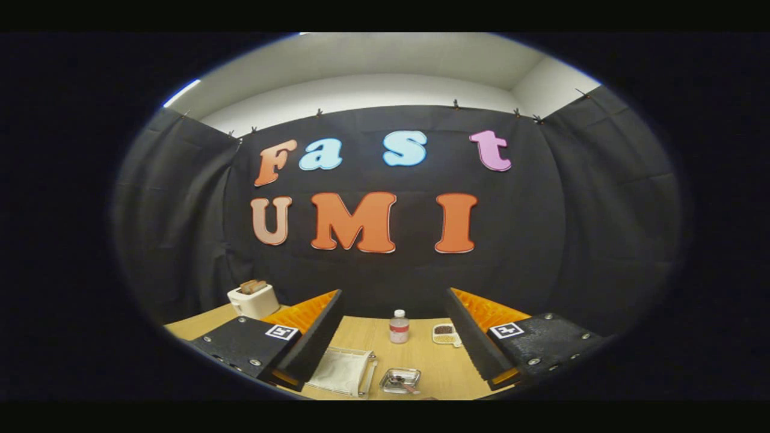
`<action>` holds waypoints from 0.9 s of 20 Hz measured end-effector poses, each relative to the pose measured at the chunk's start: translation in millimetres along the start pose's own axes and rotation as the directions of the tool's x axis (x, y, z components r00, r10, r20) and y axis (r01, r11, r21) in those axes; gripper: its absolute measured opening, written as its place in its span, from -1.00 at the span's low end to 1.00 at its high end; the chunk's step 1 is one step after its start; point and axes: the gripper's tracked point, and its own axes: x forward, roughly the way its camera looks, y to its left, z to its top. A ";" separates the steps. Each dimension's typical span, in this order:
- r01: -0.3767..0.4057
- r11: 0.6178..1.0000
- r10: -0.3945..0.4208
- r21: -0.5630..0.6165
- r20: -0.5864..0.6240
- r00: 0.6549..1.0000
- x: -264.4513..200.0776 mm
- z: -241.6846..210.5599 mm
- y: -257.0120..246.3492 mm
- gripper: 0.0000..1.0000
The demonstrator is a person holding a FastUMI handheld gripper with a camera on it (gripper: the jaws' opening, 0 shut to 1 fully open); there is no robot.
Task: Take the plate from the dish rack, then take the spoon from the basket and place it into the plate.
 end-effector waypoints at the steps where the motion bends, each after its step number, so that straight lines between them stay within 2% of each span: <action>1: -0.008 1.000 0.008 0.006 -0.031 0.999 4.1 -6.7 3.5 0.99; 4: -0.043 0.999 0.047 0.031 -0.150 0.987 14.8 -31.5 18.6 0.99; 7: -0.068 0.996 0.084 0.064 -0.286 0.954 23.0 -65.3 35.9 0.99; 11: -0.101 0.988 0.136 0.113 -0.370 0.919 35.1 -81.2 58.3 0.99; 15: -0.123 0.976 0.197 0.181 -0.479 0.856 44.4 -107.9 80.7 0.98; 18: -0.140 0.976 0.212 0.168 -0.573 0.792 51.5 -132.3 94.4 0.94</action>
